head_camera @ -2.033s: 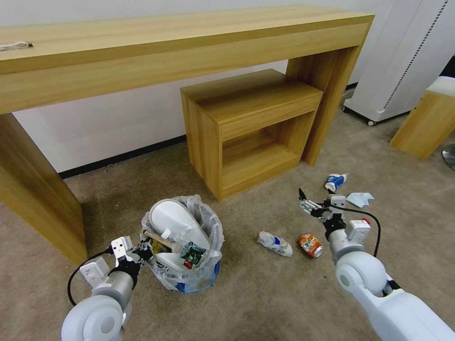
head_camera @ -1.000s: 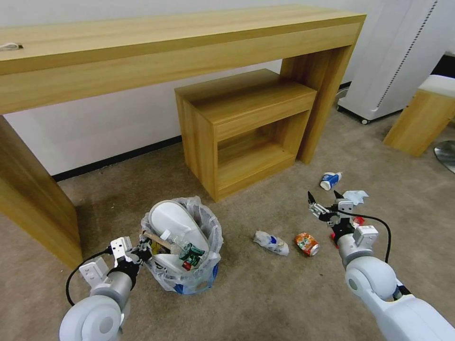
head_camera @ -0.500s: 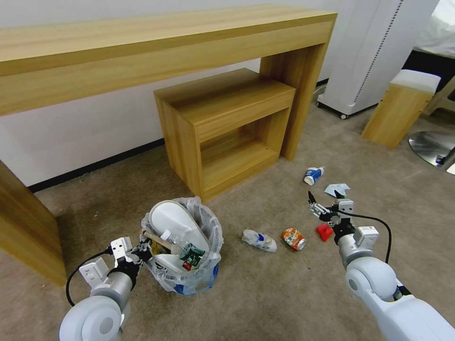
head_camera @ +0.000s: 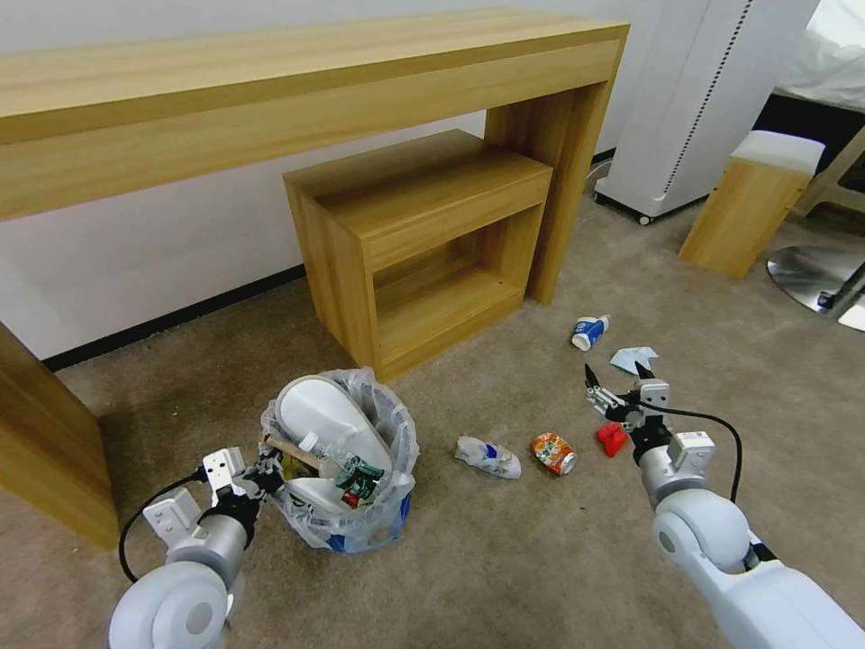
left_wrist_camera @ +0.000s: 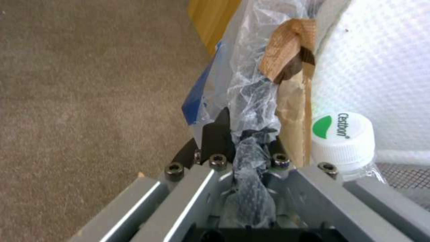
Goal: Pick up the trash bin and place the garbage on the floor into it.
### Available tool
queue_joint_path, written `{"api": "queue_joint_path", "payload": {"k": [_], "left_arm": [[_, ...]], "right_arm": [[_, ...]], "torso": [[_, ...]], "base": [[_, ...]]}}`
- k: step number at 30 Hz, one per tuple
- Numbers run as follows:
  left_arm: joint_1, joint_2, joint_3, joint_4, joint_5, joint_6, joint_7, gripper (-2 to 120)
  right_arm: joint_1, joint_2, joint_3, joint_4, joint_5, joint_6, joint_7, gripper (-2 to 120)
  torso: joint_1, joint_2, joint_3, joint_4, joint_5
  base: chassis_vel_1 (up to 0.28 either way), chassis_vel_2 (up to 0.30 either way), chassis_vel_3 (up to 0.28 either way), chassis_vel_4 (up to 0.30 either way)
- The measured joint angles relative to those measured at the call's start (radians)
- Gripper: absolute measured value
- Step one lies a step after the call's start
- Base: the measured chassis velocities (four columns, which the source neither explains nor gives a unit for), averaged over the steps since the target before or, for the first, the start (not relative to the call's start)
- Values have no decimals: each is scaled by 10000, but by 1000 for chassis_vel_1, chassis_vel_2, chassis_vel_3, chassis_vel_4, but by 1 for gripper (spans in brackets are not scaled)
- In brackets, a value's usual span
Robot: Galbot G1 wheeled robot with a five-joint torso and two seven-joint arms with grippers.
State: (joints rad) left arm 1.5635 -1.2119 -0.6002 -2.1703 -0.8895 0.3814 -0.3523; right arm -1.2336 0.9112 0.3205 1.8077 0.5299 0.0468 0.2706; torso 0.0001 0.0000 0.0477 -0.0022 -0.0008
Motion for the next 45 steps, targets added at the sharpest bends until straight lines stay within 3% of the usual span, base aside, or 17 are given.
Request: {"api": "queue_joint_path", "payload": {"k": [27, 33, 45], "left_arm": [[40, 7, -201, -22, -1, -102, -55, 1], [53, 32, -196, -8, -4, -97, -57, 1], [381, 103, -168, -646, -259, 540, -575, 1]], "right_arm": [[-87, 2, 34, 9, -93, 228, -39, 84], [-110, -12, 13, -6, -98, 445, -194, 91], [-338, -222, 69, 189, 134, 343, -434, 91]], "torso": [[0, 0, 2, -1, 0], [1, -1, 0, -1, 0], [0, 0, 0, 0, 0]], "base": [[-99, 97, 98, -97], [-38, 25, 31, -29], [0, 0, 0, 0]]}}
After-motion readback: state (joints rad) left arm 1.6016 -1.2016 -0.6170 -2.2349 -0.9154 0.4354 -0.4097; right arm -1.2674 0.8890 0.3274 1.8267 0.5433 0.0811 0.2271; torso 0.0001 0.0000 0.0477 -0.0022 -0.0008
